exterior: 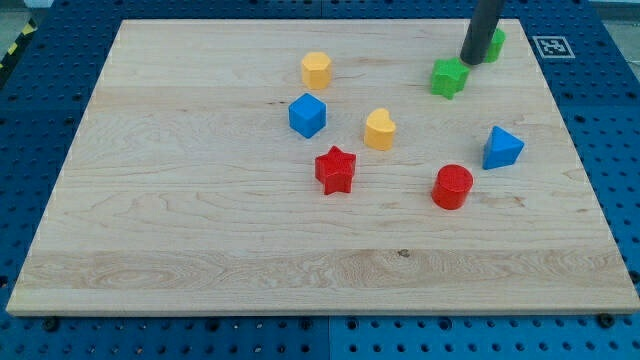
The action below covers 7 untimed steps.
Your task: Move the green blocks parallel to each other
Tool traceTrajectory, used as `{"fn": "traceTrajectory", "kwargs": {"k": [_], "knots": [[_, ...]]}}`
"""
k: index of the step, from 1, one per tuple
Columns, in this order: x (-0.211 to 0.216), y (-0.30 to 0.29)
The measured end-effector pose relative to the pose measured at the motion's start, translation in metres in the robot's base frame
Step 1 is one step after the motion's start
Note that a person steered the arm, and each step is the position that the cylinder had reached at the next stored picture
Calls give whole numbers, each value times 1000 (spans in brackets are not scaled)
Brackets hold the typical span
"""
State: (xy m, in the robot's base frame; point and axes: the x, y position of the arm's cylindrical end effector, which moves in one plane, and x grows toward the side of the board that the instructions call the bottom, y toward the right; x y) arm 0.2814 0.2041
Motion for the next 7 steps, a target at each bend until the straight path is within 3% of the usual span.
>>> {"fn": "traceTrajectory", "kwargs": {"k": [2,7], "knots": [[20,-36],[58,-30]]}}
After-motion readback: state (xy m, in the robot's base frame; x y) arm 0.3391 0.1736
